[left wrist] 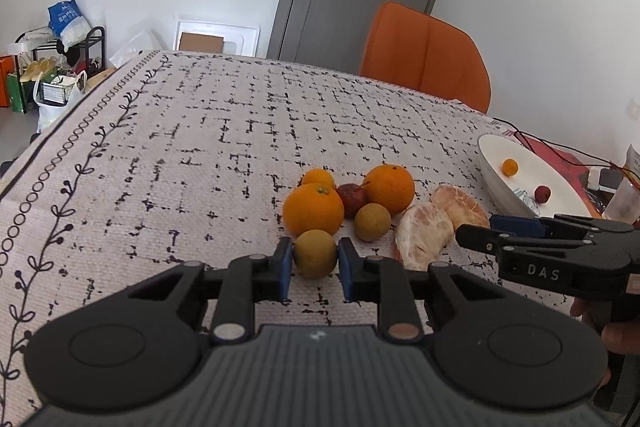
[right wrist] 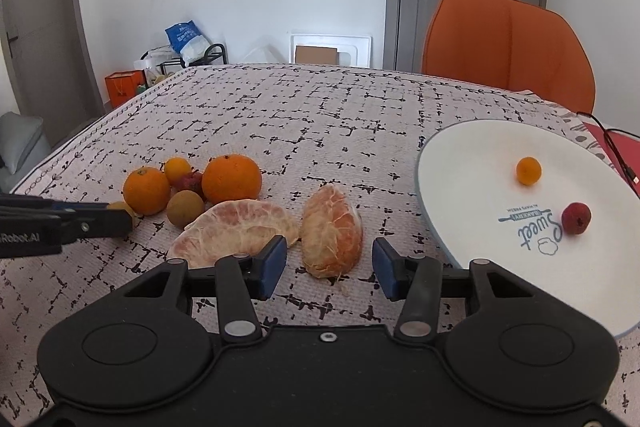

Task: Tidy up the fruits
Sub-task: 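Grasp a peeled pomelo segment with the right tool while the left tool grasps a yellow round fruit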

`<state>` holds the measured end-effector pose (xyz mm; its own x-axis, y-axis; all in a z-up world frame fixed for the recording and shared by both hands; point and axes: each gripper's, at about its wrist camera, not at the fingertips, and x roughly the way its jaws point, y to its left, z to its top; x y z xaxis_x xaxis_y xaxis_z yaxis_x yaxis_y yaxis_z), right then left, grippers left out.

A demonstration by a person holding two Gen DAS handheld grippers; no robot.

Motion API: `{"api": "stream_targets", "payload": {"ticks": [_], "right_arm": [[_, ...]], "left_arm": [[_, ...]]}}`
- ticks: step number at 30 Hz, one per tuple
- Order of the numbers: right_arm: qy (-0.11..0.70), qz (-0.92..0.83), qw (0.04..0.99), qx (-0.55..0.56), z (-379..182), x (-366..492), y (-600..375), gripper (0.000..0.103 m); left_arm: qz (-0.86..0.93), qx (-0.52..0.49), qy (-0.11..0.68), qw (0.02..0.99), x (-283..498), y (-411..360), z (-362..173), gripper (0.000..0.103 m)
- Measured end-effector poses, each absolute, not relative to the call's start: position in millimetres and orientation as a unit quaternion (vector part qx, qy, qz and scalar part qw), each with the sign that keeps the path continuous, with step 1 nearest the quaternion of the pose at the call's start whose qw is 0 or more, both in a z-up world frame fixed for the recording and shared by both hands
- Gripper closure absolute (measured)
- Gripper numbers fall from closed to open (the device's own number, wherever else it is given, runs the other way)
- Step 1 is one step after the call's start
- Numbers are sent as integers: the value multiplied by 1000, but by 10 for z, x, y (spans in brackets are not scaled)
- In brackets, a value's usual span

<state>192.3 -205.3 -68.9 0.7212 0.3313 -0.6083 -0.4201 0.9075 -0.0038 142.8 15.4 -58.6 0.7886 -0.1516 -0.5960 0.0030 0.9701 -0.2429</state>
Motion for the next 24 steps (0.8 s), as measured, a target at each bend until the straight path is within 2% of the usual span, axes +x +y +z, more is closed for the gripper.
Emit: {"api": "stream_targets", "payload": {"ticks": [8,24], "right_arm": [[315,199,924,-79,-716,1955,-2046,72],[322,208,922,-57,-700,1701,-2190,74]], "left_arm": [[-37,-111,318,941,1375,167,-545,80],[-36,-103,315,943,1230,112,-545,80]]}}
